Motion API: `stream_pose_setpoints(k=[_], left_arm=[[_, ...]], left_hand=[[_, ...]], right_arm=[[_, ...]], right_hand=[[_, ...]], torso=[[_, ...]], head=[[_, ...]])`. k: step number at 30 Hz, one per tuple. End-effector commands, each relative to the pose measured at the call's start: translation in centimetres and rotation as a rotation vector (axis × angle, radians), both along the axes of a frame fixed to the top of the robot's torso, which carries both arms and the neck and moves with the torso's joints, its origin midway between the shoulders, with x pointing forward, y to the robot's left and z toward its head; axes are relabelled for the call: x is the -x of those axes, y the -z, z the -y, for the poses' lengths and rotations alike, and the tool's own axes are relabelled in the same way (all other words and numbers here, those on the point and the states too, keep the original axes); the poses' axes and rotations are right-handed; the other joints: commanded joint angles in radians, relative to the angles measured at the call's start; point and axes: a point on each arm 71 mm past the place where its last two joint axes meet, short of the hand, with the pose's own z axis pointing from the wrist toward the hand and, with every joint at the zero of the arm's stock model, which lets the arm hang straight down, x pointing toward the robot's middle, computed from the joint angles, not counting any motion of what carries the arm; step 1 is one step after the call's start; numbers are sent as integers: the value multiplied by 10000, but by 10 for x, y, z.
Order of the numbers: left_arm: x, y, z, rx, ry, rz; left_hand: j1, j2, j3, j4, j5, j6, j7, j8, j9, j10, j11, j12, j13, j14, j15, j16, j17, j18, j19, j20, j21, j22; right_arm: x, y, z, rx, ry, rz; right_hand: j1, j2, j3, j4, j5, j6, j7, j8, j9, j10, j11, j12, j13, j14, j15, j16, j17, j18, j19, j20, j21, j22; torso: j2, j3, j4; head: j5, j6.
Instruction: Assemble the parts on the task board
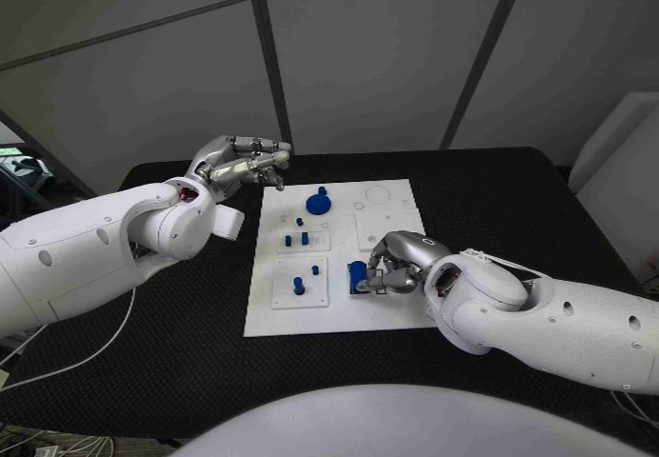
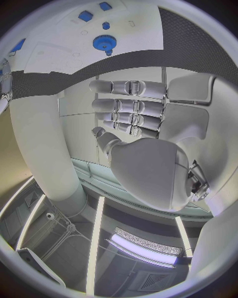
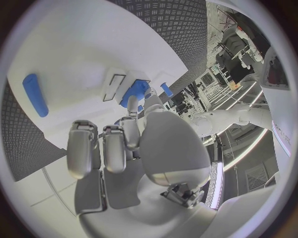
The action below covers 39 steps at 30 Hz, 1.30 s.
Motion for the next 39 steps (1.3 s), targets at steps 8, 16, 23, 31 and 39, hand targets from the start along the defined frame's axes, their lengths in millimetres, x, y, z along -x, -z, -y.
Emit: stream_pose_setpoints(k=[8, 16, 23, 31, 39], left_arm=[[0, -1, 0, 58, 97, 1], [0, -1, -1, 44, 70, -5], [0, -1, -2, 25, 32, -9], [0, 0, -4, 10, 5, -21], [1, 0, -3, 9, 5, -35]], left_hand=[[-53, 77, -59, 22, -51, -80, 10, 45, -16, -48, -9, 34, 10, -27, 46, -63, -11, 493, 26, 38, -36, -15], [-53, 77, -59, 22, -51, -80, 10, 45, -16, -48, -9, 34, 10, -27, 46, -63, -11, 493, 26, 38, -36, -15], [-53, 77, -59, 22, -51, -80, 10, 45, -16, -48, -9, 34, 10, -27, 46, -63, -11, 493, 26, 38, -36, -15], [-54, 85, -64, 27, -49, -88, 12, 48, -18, -60, -8, 46, 12, -28, 48, -62, -13, 493, 28, 40, -43, -25], [-54, 85, -64, 27, -49, -88, 12, 48, -18, -60, -8, 46, 12, -28, 48, -62, -13, 493, 28, 40, -43, -25]], right_arm=[[0, -1, 2, 186, -213, -34], [3, -5, 8, -286, -279, 127], [5, -14, 33, -749, 210, 710], [9, -20, 75, -967, 923, 857], [9, -18, 103, -127, 1412, 799]], right_hand=[[239, 225, -44, -4, -90, 35, -13, -62, -4, 44, -34, -48, -97, 766, -34, -6, 1165, -209, 266, -40, 38, 819], [-1123, -530, -907, 803, 709, -142, 173, -260, -13, -75, 134, -279, -251, 755, 105, -48, 1112, -202, 243, 76, 7, 788], [-736, -191, -848, 857, 1052, -468, 320, -695, -175, -94, 240, -296, -233, 751, 183, -73, 1082, -200, 241, 144, 3, 790], [-10, 217, -853, 789, 1647, -574, 643, -1966, -1082, -177, 512, -509, -345, 710, 425, -194, 917, -169, 166, 395, -94, 663], [58, 245, -1032, 913, 1656, -152, 599, -2247, -1393, -153, 483, -546, -350, 717, 409, -187, 942, -169, 170, 402, -89, 681]], torso=[[3, -4, 2], [7, 7, -4], [-17, 7, -35], [-20, 17, -43], [0, 20, -50]], head=[[18, -2], [15, -2], [-14, -2], [-112, -2], [-339, -2]])
